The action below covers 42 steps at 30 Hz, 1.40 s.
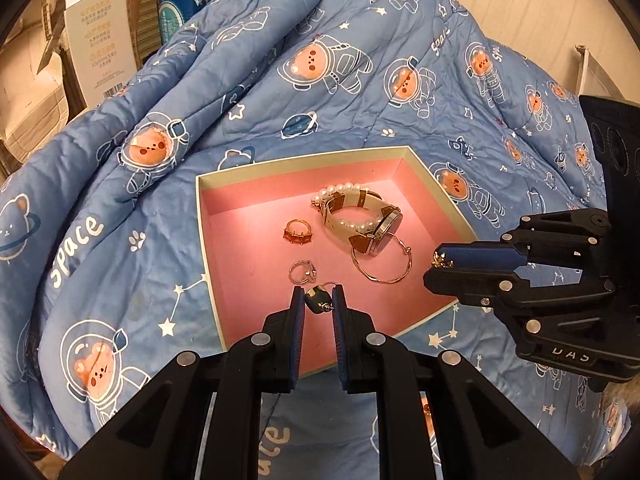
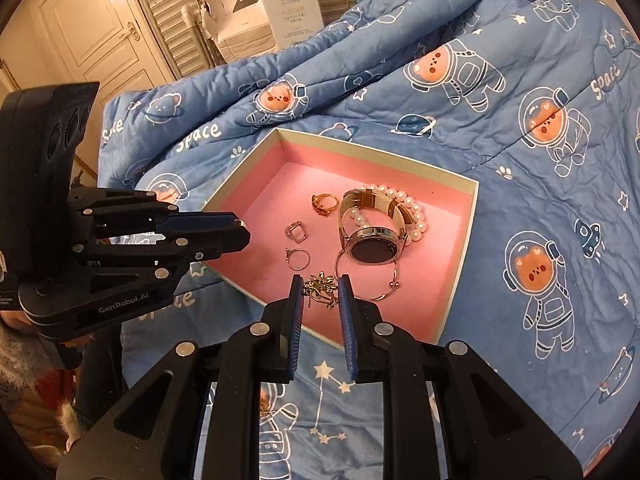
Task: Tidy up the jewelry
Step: 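Carry both gold earrings into the pink box and open both tools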
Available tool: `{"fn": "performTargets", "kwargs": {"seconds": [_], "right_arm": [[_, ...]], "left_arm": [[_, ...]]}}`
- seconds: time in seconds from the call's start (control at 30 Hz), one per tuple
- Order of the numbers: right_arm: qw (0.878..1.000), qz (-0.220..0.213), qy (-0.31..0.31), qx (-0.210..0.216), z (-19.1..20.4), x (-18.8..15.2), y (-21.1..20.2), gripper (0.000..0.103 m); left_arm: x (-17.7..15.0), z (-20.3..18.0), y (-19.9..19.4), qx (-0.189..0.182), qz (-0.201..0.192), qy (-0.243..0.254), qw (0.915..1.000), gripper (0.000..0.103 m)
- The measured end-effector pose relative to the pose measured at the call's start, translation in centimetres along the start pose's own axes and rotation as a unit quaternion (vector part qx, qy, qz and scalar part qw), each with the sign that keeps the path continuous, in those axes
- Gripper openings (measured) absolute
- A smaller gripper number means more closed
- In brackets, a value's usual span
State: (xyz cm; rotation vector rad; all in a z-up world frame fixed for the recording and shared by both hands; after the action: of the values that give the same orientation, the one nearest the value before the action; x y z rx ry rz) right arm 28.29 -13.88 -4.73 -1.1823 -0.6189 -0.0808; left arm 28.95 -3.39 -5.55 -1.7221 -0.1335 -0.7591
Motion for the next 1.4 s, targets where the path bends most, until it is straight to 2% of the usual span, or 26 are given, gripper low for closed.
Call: {"fn": "performTargets", "kwargs": {"seconds": [0.33,0.63,1.13,1.23,1.3,1.33,1.4], "right_arm": [[0.998,0.061,-0.011,-0.017,-1.1,1.1,3.1,0.018],[0.994,0.099,-0.013,-0.034,-1.9,1.7,5.2,0.018],[0.992,0.112,-0.031,-0.047,-1.5,2.1,6.4,0.019],[0.992,0.113,-0.033,-0.045,-1.4,2.0,6.4,0.019],[0.992,0.112,-0.037,-0.044,-1.2,1.9,6.5,0.023],[0.992,0.110,-0.040,-0.044,-1.0,1.9,6.5,0.026],[0.992,0.104,-0.048,-0.050,-0.5,1.8,6.3,0.041]], "left_arm": [[0.6,0.3,3.1,0.011,0.080,0.016,0.9966,0.014],[0.5,0.6,5.0,0.026,0.121,0.027,0.9920,0.014],[0.6,0.1,5.1,0.034,0.116,0.040,0.9919,0.014],[0.6,0.2,4.7,0.036,0.111,0.036,0.9925,0.022],[0.7,0.2,4.4,0.036,0.107,0.037,0.9929,0.030],[0.8,0.2,4.2,0.036,0.106,0.037,0.9930,0.030],[1.0,0.2,3.6,0.039,0.101,0.040,0.9933,0.033]]}}
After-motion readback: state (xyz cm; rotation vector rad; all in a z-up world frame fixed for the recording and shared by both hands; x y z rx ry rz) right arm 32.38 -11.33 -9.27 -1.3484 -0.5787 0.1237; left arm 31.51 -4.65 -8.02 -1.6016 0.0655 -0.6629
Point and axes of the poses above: each gripper's, at about its wrist camera, not at the fingertips, and y roughly the way its jaws point, z to its left, x to its top, the point moved 2 cm from there along y, roughly the way its jaws point, and after that the axes turned 3 degrees about y, right-handed, at the moved point
